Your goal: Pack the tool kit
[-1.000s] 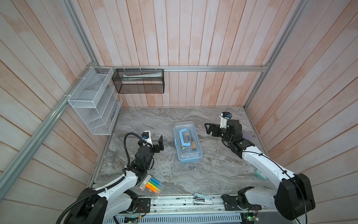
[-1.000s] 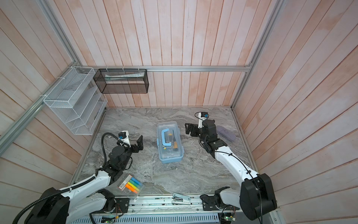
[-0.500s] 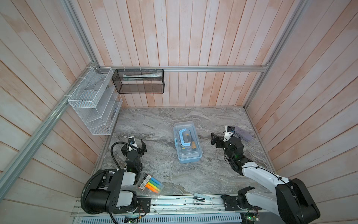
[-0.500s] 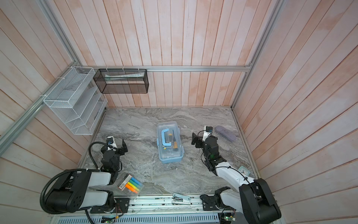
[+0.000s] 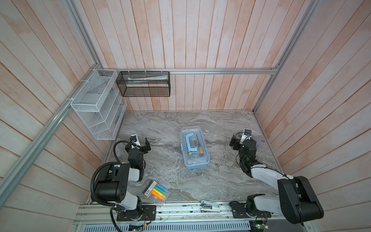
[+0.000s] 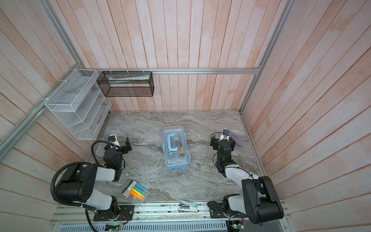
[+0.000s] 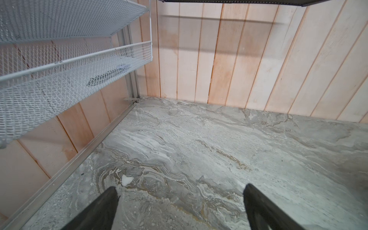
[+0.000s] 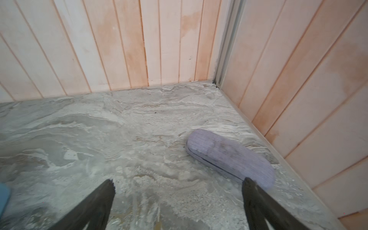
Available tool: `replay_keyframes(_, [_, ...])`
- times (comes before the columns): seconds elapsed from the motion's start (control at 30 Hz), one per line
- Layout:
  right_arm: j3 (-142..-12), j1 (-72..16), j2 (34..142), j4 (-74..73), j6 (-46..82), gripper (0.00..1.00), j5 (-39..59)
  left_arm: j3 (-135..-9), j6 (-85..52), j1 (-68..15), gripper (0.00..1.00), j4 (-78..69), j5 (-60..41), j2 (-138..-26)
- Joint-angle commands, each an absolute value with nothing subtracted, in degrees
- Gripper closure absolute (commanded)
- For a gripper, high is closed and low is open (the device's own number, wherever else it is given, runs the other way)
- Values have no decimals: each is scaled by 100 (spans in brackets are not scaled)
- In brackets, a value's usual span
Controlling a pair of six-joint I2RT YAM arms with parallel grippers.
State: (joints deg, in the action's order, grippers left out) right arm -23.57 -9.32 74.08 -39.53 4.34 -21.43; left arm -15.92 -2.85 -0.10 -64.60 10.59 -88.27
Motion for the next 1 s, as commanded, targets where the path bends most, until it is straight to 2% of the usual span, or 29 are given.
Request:
replay_keyframes(0.0, [-2293, -658, 7597, -4237, 223, 2, -2170, -1608, -360, 9, 0, -6362, 914, -8794])
replay_keyframes(0.13, [-1860, -497, 8168, -5555, 188, 2, -2073, -1607, -358, 9, 0, -6363, 923, -8797])
replay_keyframes(0.3, [-1754, -222, 8677, -6432, -21, 2, -1156, -1608, -352, 1, 0, -6363, 928, -8796])
replay_keyframes(0.43, [-1654, 145, 8572, -6291, 158, 2, -386, -1608, -351, 0, 0, -6355, 928, -8792])
replay_keyframes(0.53, [-1255, 159, 8915, -7528, 169, 2, -352, -1609, -352, 0, 0, -6354, 931, -8791])
replay_keyframes(0.67, [-1468, 164, 8681, -6706, 111, 2, -283, -1605, -351, 0, 0, -6371, 932, -8789])
replay_keyframes(0.97, [-1421, 149, 8692, -6838, 82, 2, -281, -1604, -352, 0, 0, -6363, 932, -8786])
